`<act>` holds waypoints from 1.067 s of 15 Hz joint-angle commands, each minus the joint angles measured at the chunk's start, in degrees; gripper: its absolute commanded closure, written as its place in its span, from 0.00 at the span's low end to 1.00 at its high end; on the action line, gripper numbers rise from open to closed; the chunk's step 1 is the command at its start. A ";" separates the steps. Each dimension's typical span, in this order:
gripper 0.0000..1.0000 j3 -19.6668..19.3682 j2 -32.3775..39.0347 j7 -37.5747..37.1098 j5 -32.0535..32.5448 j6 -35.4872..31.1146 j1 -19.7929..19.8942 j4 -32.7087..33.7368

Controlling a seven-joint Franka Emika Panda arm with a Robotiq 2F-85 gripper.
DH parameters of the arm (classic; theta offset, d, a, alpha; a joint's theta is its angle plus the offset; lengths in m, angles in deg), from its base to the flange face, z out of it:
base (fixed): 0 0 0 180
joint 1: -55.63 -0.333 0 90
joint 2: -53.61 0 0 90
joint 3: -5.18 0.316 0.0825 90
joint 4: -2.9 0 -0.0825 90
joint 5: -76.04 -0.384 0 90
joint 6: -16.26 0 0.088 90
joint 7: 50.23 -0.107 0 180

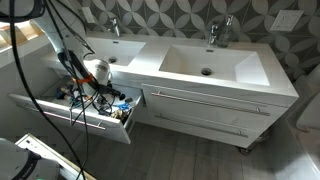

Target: Remove the black object from the open drawer and put it on the sink

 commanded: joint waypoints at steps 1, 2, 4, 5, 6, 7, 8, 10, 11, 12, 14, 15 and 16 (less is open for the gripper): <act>0.98 -2.21 -6.16 8.76 -7.98 -7.05 1.03 -5.11; 0.98 -3.05 -7.03 11.73 -10.64 -8.90 1.05 -6.04; 0.98 -4.84 -8.63 19.45 -16.62 -13.10 1.22 -8.51; 0.98 -5.62 -9.35 23.08 -19.44 -14.48 1.22 -9.85; 0.98 -6.33 -9.95 27.25 -22.60 -15.84 1.31 -11.40; 0.98 -6.71 -10.50 31.14 -25.44 -17.15 1.65 -12.94; 0.98 -6.73 -11.01 34.44 -27.95 -18.21 2.09 -14.37; 0.98 -5.95 -12.54 38.64 -31.33 -20.50 3.55 -16.67; 0.98 -5.58 -13.30 39.95 -32.66 -21.06 4.06 -17.58; 0.98 -5.28 -14.34 40.94 -33.72 -21.56 4.51 -18.44; 0.98 -4.36 -15.80 43.58 -36.12 -22.22 5.71 -20.05; 0.98 -3.56 -16.67 45.16 -37.79 -22.13 6.42 -20.95; 0.98 -2.54 -17.40 46.91 -39.48 -21.94 7.28 -21.79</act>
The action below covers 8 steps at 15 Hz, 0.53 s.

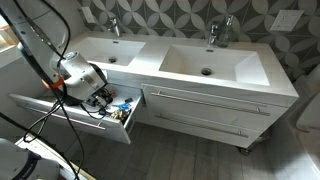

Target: Remove the black object from the open drawer and put it on the sink

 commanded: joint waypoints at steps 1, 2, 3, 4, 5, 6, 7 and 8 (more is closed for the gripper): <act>0.98 -1.66 -5.05 11.32 -11.56 -2.24 -1.93 -5.85; 0.98 -1.60 -5.42 14.55 -14.41 -2.20 -2.30 -6.60; 0.98 5.81 -5.73 15.10 -13.86 -0.63 5.06 -7.01; 0.98 7.12 -6.46 17.20 -15.72 -0.66 5.71 -7.52; 0.98 9.49 -6.79 18.44 -16.89 -0.66 7.35 -7.80; 0.98 11.87 -6.97 19.34 -18.31 -0.51 9.14 -7.76; 0.98 14.35 -7.18 20.10 -19.70 -0.21 10.94 -7.71; 0.98 16.82 -7.68 20.71 -21.04 0.28 12.70 -7.53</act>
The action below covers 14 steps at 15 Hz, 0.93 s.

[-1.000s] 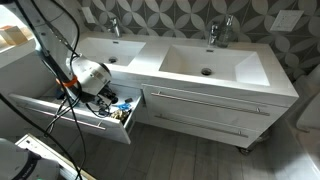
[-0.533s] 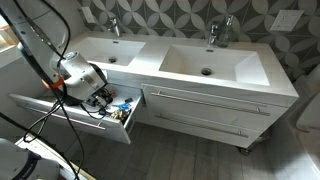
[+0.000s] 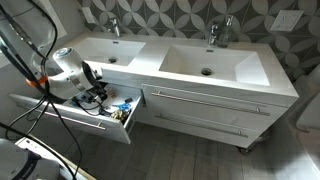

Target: Remove the black object from the open drawer and put it on the sink

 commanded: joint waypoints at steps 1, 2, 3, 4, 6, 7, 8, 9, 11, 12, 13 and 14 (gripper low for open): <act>0.98 9.53 -2.43 4.73 -6.36 1.91 7.54 -1.36; 0.98 12.73 -1.97 6.03 -8.32 3.07 9.95 -1.04; 0.98 15.92 -1.76 7.53 -10.49 4.18 12.43 -0.70; 0.98 19.59 -1.24 9.54 -13.10 5.60 15.35 -0.39; 0.98 27.08 -0.76 13.61 -18.58 7.60 21.59 0.38; 0.98 30.30 -1.99 14.97 -20.40 8.38 24.17 0.49; 0.98 24.97 -0.79 11.68 -16.51 6.76 19.53 0.36; 0.93 26.33 -0.83 12.28 -17.02 6.98 20.76 0.62; 0.93 25.83 -0.68 12.27 -16.97 6.98 20.42 0.47; 0.93 25.71 -0.64 12.27 -16.97 6.98 20.30 0.42; 0.93 25.68 -0.64 12.27 -16.97 6.98 20.25 0.42; 0.93 25.66 -0.64 12.27 -16.97 6.98 20.22 0.42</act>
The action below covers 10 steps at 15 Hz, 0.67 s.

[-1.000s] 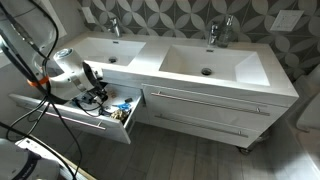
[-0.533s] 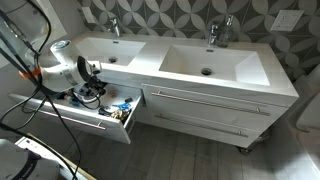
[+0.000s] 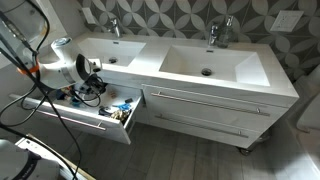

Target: Remove the black object from the open drawer and put it on the sink

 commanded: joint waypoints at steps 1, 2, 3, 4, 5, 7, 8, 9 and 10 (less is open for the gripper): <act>0.93 0.00 0.00 0.00 0.00 0.00 -0.03 0.00; 0.98 -0.01 0.00 0.00 0.00 0.00 -0.05 0.00; 0.98 1.78 -0.39 0.30 -1.51 1.74 0.95 -0.14; 0.98 4.57 -1.04 0.92 -3.56 2.94 2.83 -0.29; 0.98 7.47 -0.84 1.90 -5.62 4.22 4.97 -0.32; 0.98 15.98 0.24 5.32 -11.70 8.94 11.24 0.02; 0.98 19.97 -0.40 6.79 -14.33 10.50 14.32 0.39; 0.98 24.40 -0.77 8.10 -17.20 12.92 17.76 1.02; 0.98 28.72 -0.88 9.45 -19.53 14.96 21.49 1.88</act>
